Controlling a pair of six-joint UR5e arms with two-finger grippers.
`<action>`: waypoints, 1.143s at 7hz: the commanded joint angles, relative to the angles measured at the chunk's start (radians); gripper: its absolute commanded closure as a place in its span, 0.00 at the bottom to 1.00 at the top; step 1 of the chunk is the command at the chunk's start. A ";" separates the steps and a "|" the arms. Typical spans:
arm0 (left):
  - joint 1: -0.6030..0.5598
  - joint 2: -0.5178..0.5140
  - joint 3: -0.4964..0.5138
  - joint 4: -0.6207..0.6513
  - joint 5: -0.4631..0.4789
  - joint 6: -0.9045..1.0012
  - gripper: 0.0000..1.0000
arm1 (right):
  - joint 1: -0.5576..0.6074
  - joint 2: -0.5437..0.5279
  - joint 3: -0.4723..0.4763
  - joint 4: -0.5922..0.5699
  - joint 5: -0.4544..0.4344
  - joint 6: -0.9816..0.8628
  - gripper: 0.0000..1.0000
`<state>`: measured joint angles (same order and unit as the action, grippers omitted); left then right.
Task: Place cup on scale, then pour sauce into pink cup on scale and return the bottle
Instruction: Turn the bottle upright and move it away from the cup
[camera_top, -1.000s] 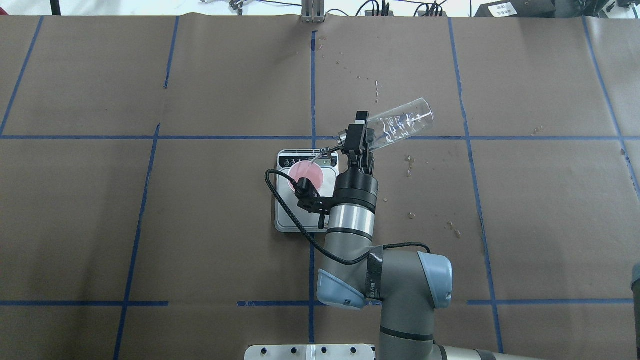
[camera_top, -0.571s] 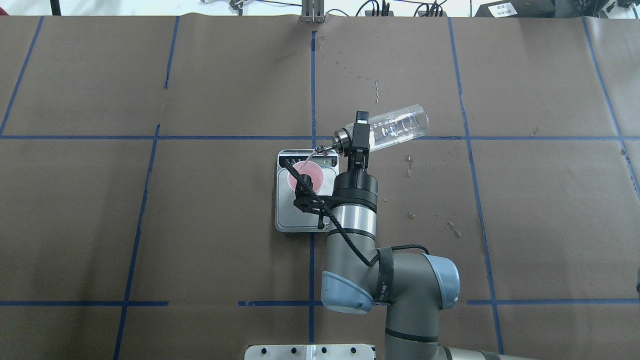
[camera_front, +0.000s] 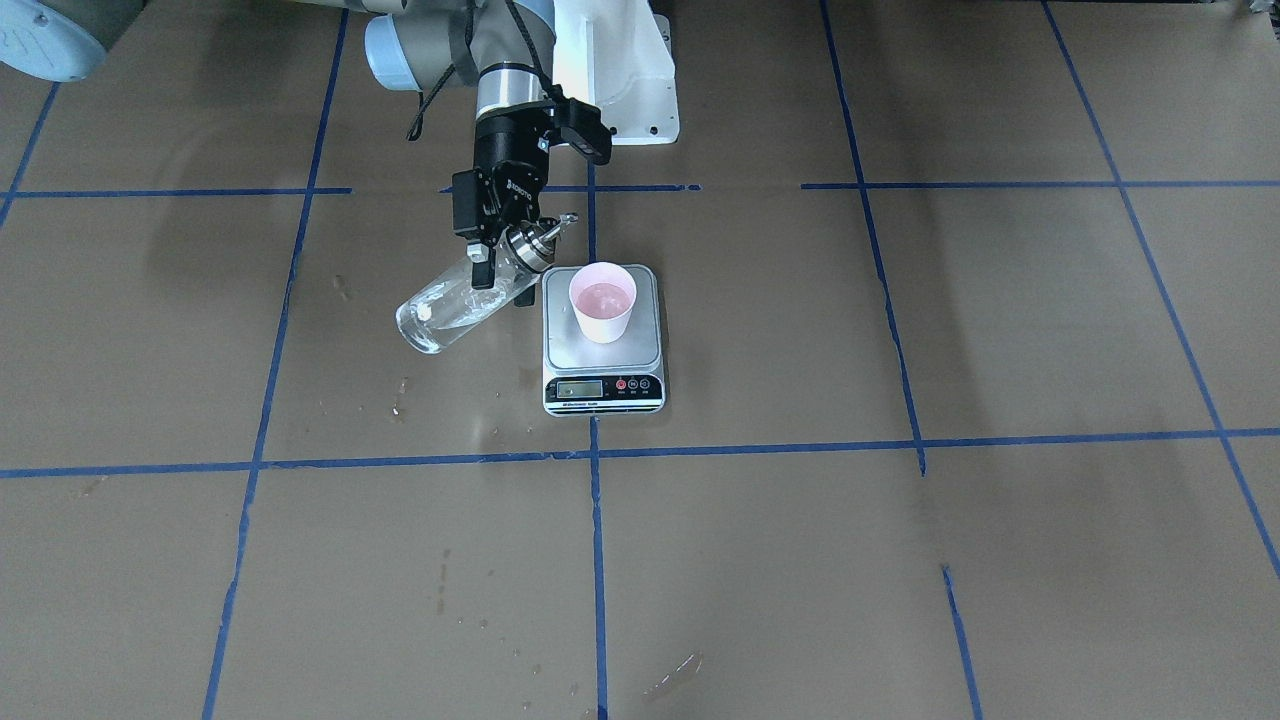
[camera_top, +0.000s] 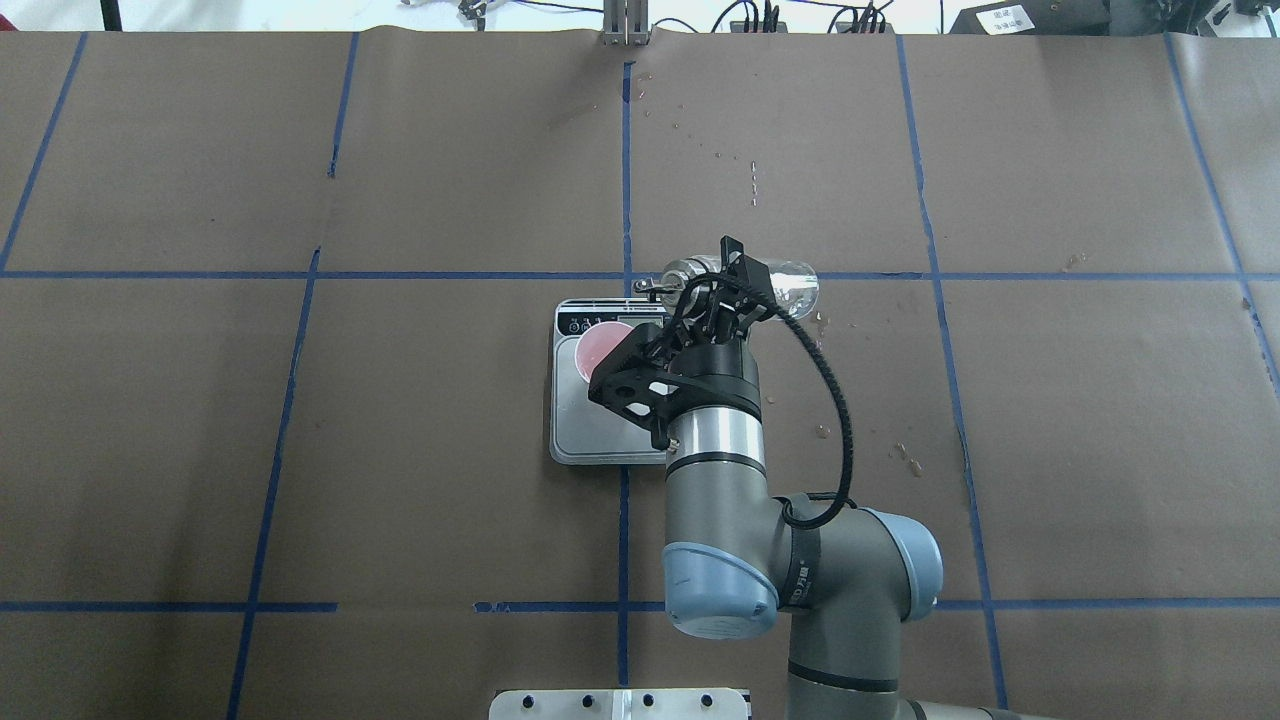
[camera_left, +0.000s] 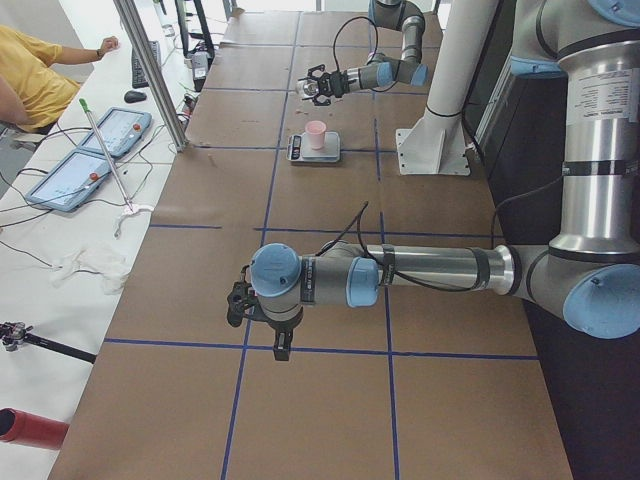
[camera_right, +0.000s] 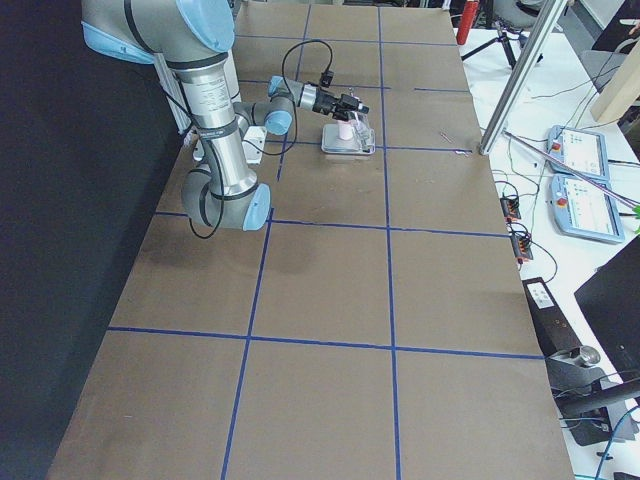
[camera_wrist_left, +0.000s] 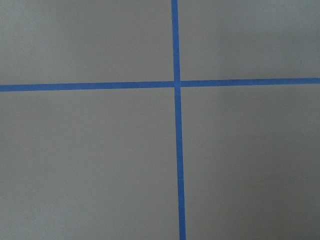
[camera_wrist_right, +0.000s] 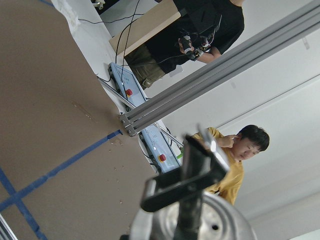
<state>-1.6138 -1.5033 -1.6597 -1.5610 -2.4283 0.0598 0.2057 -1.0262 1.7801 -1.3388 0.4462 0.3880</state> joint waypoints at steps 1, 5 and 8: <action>0.000 0.000 0.000 -0.001 0.000 0.000 0.00 | 0.011 -0.043 0.164 0.001 0.144 0.296 1.00; 0.000 -0.002 -0.003 -0.002 0.000 0.000 0.00 | 0.035 -0.061 0.211 -0.008 0.246 0.670 1.00; 0.000 -0.002 -0.003 -0.002 0.000 0.000 0.00 | 0.049 -0.285 0.263 0.000 0.310 0.742 1.00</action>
<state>-1.6138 -1.5048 -1.6628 -1.5631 -2.4283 0.0598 0.2525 -1.2099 2.0159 -1.3423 0.7446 1.1064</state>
